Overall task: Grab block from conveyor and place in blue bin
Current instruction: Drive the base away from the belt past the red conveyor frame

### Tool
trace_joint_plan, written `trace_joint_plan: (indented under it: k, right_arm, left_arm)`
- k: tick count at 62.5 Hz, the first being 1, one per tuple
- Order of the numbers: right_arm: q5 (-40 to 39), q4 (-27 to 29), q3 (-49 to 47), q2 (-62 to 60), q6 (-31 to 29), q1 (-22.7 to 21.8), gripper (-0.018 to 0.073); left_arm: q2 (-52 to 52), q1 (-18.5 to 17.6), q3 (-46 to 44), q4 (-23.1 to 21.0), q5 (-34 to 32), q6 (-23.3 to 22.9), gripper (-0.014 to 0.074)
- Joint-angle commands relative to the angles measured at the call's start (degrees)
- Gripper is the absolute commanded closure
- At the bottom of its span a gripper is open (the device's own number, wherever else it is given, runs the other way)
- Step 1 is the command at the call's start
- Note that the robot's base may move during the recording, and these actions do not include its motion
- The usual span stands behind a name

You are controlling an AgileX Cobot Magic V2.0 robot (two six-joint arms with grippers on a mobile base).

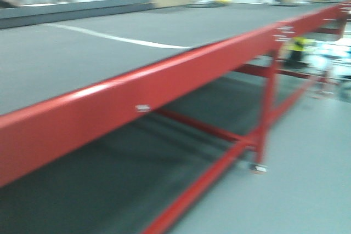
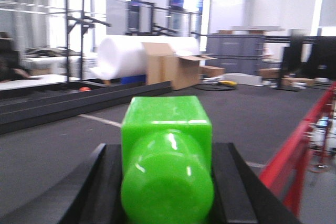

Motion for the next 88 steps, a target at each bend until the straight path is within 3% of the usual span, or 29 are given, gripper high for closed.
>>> trace_joint_plan:
  k: [1, 88]
  right_arm:
    - [-0.93, 0.16, -0.33, -0.18, -0.1, -0.06, 0.0721]
    - [-0.93, 0.16, -0.33, -0.18, -0.1, -0.06, 0.0721]
  left_arm:
    - [-0.22, -0.22, 0.06, -0.32, -0.83, 0.0, 0.0708]
    - [-0.22, -0.22, 0.06, -0.32, -0.83, 0.0, 0.0708]
